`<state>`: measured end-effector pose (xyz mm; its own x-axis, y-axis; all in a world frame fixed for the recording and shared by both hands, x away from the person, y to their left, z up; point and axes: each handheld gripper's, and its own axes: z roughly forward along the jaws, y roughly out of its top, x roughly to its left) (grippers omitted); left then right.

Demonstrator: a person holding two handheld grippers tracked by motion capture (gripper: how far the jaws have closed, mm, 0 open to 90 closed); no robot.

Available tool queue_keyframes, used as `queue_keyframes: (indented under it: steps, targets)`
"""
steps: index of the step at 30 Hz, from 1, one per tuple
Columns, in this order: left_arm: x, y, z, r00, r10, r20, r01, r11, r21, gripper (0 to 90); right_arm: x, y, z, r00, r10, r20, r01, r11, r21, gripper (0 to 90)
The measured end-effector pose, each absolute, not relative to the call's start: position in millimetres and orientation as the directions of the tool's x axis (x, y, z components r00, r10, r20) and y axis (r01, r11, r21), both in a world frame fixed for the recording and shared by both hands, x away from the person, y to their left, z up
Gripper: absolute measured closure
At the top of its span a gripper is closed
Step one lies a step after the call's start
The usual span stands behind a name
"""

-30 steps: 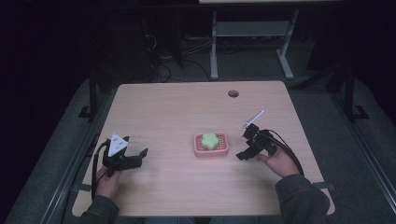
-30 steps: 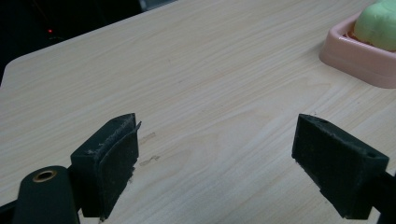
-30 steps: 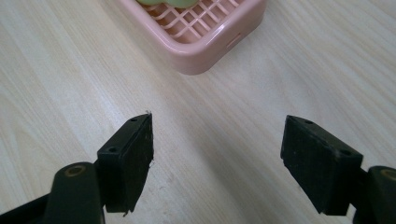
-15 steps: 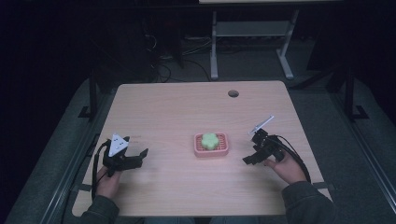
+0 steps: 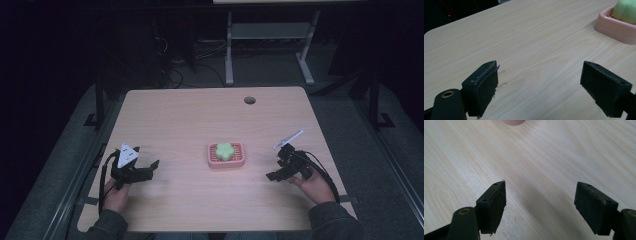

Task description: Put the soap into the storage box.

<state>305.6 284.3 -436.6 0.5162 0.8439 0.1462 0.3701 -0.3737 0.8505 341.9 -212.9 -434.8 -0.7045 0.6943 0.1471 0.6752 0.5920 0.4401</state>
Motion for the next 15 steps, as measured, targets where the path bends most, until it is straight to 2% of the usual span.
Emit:
queue_keyframes:
  steps: [15]
  targets:
    - [305.5, 283.2, -437.6, 0.518, 0.843, 0.147, 0.372, -0.377, 0.849, 14.2, 326.6, -225.6, -442.9, -0.689, 0.708, 0.158, 0.686, 0.566, 0.456, 25.3]
